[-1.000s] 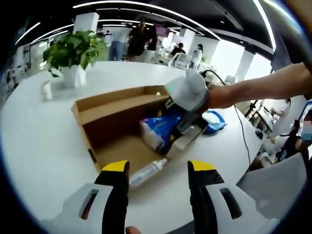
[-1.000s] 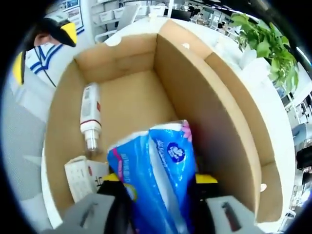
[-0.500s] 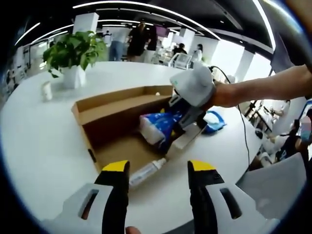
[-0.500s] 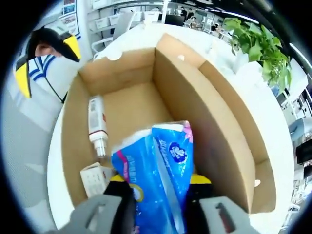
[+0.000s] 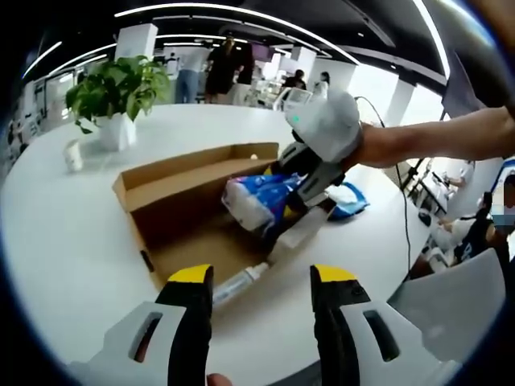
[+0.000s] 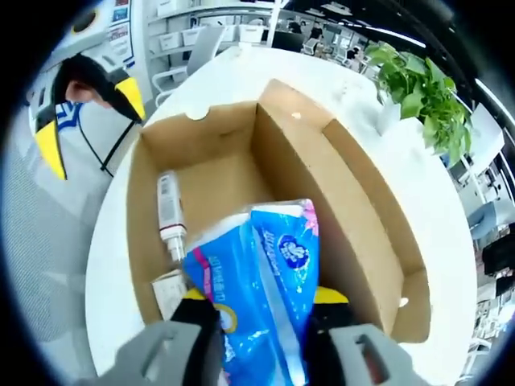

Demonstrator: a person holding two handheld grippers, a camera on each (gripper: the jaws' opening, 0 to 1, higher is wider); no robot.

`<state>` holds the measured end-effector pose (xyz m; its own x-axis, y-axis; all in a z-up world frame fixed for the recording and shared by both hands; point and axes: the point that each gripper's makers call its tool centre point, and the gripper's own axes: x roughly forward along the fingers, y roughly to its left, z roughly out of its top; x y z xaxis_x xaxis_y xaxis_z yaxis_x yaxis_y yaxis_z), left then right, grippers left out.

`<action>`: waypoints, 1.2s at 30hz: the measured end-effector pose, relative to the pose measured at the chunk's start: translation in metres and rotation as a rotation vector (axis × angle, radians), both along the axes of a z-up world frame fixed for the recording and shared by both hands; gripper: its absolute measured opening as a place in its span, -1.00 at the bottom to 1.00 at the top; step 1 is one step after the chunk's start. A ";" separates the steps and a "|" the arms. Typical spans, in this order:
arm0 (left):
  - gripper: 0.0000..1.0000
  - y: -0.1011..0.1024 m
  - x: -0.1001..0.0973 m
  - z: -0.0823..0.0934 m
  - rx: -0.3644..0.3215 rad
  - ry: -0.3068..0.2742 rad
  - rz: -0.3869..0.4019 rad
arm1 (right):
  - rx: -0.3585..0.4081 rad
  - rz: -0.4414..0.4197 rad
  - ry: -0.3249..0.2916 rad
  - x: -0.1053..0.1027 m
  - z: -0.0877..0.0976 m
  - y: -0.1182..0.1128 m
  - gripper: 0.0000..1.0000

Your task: Operate the shoe box by opening the lid, removing the specified soft item, and placing it in the target area until the item is outside and the box remains undamaged.

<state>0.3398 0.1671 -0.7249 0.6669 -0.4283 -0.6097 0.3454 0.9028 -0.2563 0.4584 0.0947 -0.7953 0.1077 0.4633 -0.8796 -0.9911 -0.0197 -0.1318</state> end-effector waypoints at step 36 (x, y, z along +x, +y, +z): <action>-0.02 -0.027 -0.013 0.014 0.004 -0.020 -0.051 | 0.049 -0.065 -0.090 0.011 0.068 -0.041 -0.31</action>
